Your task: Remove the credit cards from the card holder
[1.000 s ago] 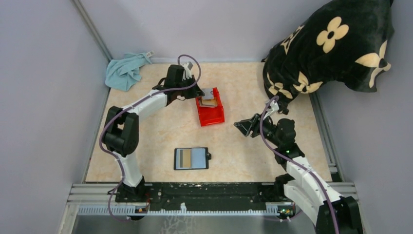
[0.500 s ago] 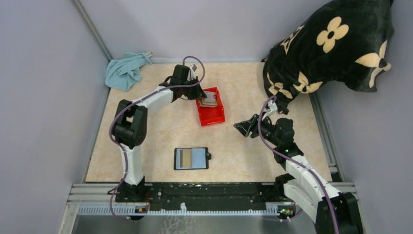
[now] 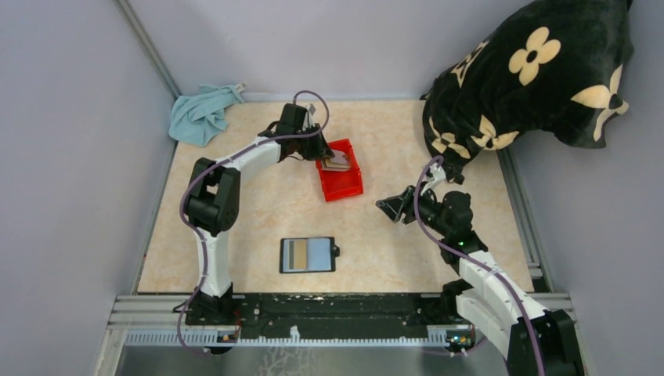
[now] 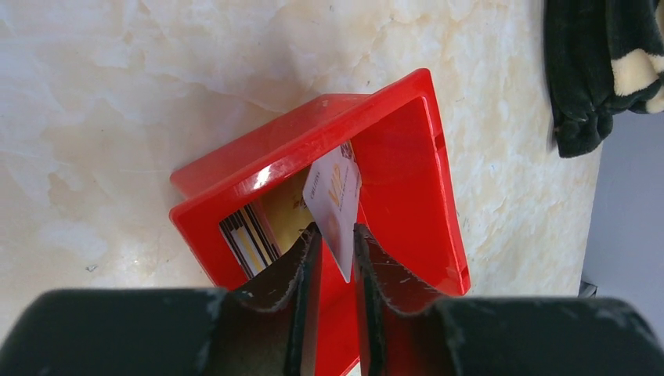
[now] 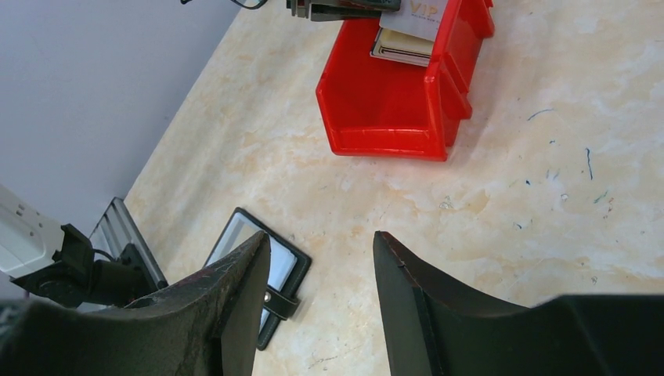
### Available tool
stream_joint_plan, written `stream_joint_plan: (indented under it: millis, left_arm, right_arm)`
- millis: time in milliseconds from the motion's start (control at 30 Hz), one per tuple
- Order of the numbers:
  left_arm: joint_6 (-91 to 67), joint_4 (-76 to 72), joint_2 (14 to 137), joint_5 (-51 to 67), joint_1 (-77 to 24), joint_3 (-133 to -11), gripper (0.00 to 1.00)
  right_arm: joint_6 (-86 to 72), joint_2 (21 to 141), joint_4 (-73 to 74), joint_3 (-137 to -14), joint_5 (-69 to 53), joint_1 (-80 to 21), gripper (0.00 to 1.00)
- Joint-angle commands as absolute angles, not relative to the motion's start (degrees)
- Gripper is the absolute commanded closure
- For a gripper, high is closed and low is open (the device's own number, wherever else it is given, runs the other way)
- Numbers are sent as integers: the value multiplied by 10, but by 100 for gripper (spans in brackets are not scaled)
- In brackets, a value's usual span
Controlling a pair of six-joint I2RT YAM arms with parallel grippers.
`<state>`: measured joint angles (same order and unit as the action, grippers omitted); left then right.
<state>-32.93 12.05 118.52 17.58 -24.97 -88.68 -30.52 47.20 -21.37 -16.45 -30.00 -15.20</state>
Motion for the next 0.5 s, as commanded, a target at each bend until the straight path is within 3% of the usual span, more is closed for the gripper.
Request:
stream_joint_plan:
  millis: [0, 367, 467]
  left_arm:
    - [-337, 102, 1168, 171, -249, -874, 72]
    - [-303, 146, 1130, 118, -249, -886, 69]
    - [-290, 163, 1110, 88, -249, -881, 64]
  right_arm:
    - [-295, 466, -242, -160, -303, -151, 49]
    - [-299, 452, -240, -145, -310, -151, 49]
    - [-304, 452, -245, -143, -314, -151, 49]
